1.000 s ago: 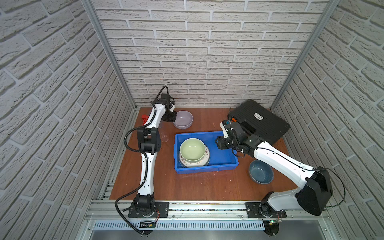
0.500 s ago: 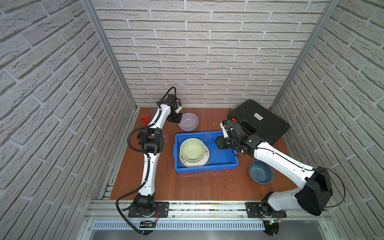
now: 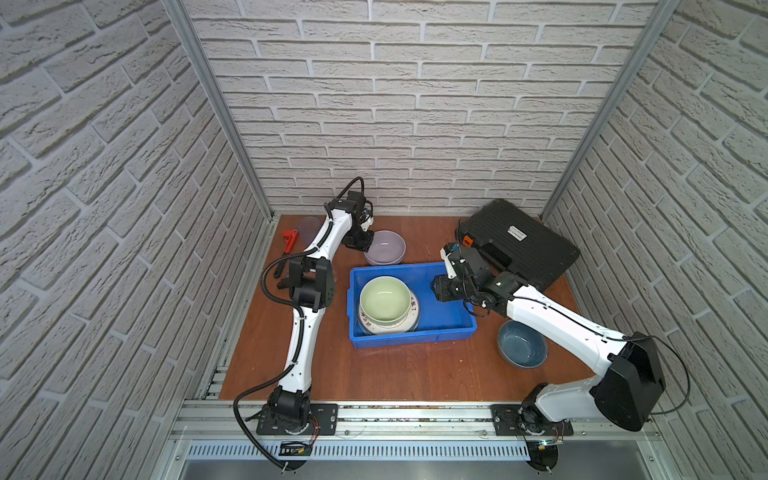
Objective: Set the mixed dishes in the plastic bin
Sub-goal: 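Lower the left gripper onto the lavender bowl rim and close it, then lift the lavender bowl with the left gripper and carry it over the bin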
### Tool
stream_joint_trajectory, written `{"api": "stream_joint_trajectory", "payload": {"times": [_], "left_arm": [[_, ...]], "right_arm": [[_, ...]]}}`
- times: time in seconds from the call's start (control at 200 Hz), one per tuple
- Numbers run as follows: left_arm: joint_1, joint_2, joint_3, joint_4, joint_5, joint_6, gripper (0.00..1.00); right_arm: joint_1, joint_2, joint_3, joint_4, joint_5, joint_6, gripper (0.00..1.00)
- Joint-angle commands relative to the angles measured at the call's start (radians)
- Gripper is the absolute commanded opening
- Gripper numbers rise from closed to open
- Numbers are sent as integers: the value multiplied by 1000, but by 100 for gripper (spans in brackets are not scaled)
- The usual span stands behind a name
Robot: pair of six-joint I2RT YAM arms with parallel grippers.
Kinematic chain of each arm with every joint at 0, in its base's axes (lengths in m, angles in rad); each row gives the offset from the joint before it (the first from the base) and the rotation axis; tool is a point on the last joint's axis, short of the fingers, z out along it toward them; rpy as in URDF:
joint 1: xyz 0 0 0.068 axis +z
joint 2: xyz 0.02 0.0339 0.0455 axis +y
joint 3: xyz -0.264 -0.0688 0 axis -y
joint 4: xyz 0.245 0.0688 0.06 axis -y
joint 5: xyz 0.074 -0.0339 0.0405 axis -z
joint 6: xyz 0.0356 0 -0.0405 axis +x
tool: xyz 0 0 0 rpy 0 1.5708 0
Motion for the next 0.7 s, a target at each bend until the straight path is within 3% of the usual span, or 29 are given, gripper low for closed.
{"api": "stream_joint_trajectory", "payload": {"times": [0.0, 0.115, 0.225, 0.695], "left_arm": [[-19, -56, -13, -42, 12, -50, 32], [-29, -56, -12, -35, 9, -109, 41], [-35, -47, -12, -31, -8, -144, 42], [-37, 18, 14, -16, -36, -234, 32]], "right_arm": [[2, -25, -11, 34, 7, 10, 52], [2, -27, -13, 35, 4, 13, 52], [2, -30, -14, 33, 4, 13, 52], [2, -53, -28, 31, 12, 15, 52]]}}
